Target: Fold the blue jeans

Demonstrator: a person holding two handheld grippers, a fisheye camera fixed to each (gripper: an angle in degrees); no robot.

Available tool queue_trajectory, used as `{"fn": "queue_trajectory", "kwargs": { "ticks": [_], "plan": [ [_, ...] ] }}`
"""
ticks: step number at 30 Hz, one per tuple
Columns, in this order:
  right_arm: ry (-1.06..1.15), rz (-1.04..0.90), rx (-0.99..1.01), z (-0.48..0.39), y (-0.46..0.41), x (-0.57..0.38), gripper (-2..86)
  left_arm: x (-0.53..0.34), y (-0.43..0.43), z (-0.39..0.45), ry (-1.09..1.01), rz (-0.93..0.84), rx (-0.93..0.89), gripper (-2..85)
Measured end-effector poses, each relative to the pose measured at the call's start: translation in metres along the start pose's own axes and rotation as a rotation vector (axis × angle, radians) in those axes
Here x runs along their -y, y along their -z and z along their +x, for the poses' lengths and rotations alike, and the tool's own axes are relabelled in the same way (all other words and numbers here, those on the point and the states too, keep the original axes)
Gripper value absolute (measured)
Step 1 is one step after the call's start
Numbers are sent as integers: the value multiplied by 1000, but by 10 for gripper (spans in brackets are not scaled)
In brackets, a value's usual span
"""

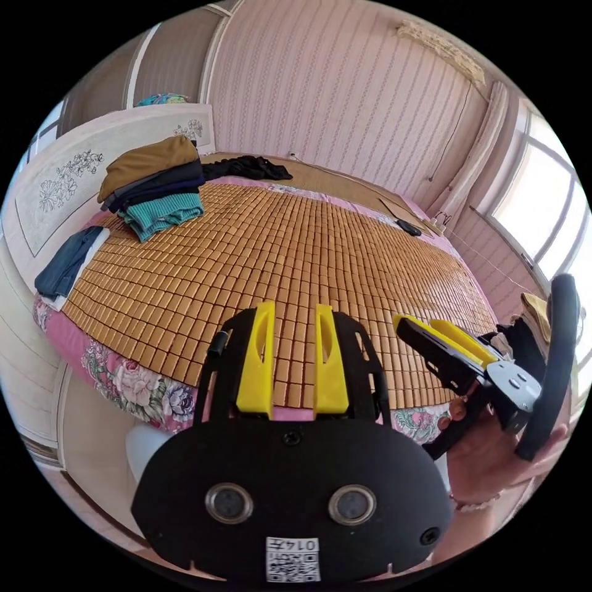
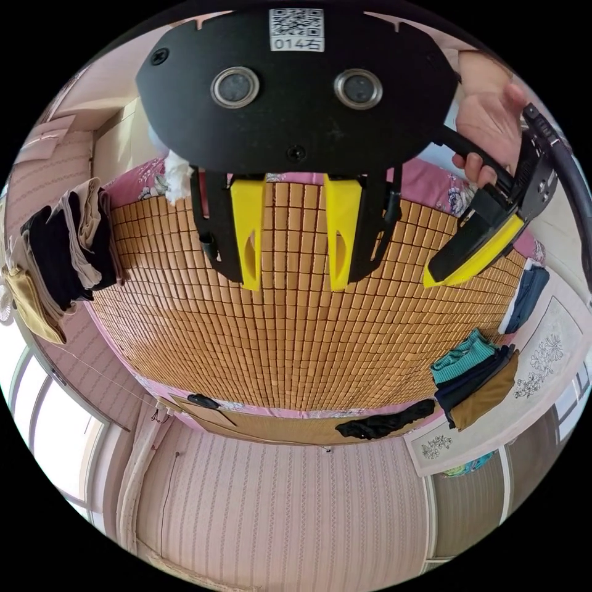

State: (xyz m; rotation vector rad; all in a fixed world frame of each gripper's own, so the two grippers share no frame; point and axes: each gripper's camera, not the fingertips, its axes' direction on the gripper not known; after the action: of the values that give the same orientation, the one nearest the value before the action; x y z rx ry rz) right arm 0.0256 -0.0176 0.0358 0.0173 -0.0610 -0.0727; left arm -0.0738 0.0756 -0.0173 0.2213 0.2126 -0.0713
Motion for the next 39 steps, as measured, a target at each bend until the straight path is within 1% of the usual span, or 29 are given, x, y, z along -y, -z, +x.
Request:
{"fn": "queue_trajectory", "kwargs": {
  "ticks": [1,3,5,6,7,8,9,10,13,16,17,18,19,20,21,23,25,26,28,30,31,32,33,34,35,36,37,38,39],
  "plan": [
    [2,7,25,1,3,-1,150,-8,13,-3,-54,65,7,87],
    [5,18,166,6,14,-5,146,-22,32,-8,-149,166,15,68],
    [6,7,272,10,21,-7,145,-42,52,-22,-148,300,24,62],
    [24,-6,339,12,24,-9,144,-56,66,-32,-146,398,11,52],
    [25,-6,348,12,26,-10,142,-66,79,-42,-131,459,-10,36],
    [21,-18,288,11,28,-11,139,-71,85,-46,-141,482,-24,25],
    [36,-8,255,8,34,-13,136,-80,96,-52,-202,525,-46,10],
    [59,4,262,7,36,-16,134,-87,104,-57,-223,544,-32,1],
    [168,85,379,2,47,-29,125,-104,123,-74,-209,579,-2,-5],
    [314,256,559,3,63,-49,93,-125,143,-97,-175,683,-56,-5],
    [397,357,623,5,72,-60,69,-128,146,-100,-183,698,-67,-4],
    [448,472,643,7,82,-72,35,-133,153,-106,-197,724,-65,-1],
    [471,523,637,8,86,-78,18,-137,159,-112,-195,750,-33,3],
    [493,619,612,8,94,-88,9,-140,161,-114,-198,764,-12,9],
    [465,706,567,7,99,-97,1,-144,167,-119,-208,788,24,22],
    [480,758,497,1,105,-105,-5,-150,174,-132,-182,813,50,59],
    [556,781,496,-8,108,-110,-8,-156,182,-156,-143,821,35,68],
    [599,757,498,-17,106,-107,-8,-157,183,-162,-141,815,35,64],
    [665,711,515,-33,101,-102,-9,-165,187,-188,-142,810,76,13],
    [721,669,595,-55,93,-94,-9,-174,190,-211,-121,816,131,3],
    [729,639,633,-62,90,-90,-9,-179,192,-231,-68,807,172,2],
    [756,513,750,-77,81,-77,-9,-182,193,-242,-31,802,190,1],
    [775,346,892,-95,67,-60,-8,-188,196,-266,46,785,220,5],
    [776,273,953,-105,59,-52,-7,-193,198,-293,111,758,240,14],
    [806,182,1067,-124,44,-40,-5,-196,199,-307,142,743,247,21],
    [826,111,1142,-145,31,-30,-1,-202,201,-336,195,721,258,34],
    [851,91,1170,-156,25,-27,2,-208,202,-363,231,702,275,47],
    [899,65,1203,-180,15,-22,18,-210,201,-377,252,695,293,53],
    [932,41,1203,-207,7,-18,52,-215,200,-403,288,674,350,66]
  ]
}}
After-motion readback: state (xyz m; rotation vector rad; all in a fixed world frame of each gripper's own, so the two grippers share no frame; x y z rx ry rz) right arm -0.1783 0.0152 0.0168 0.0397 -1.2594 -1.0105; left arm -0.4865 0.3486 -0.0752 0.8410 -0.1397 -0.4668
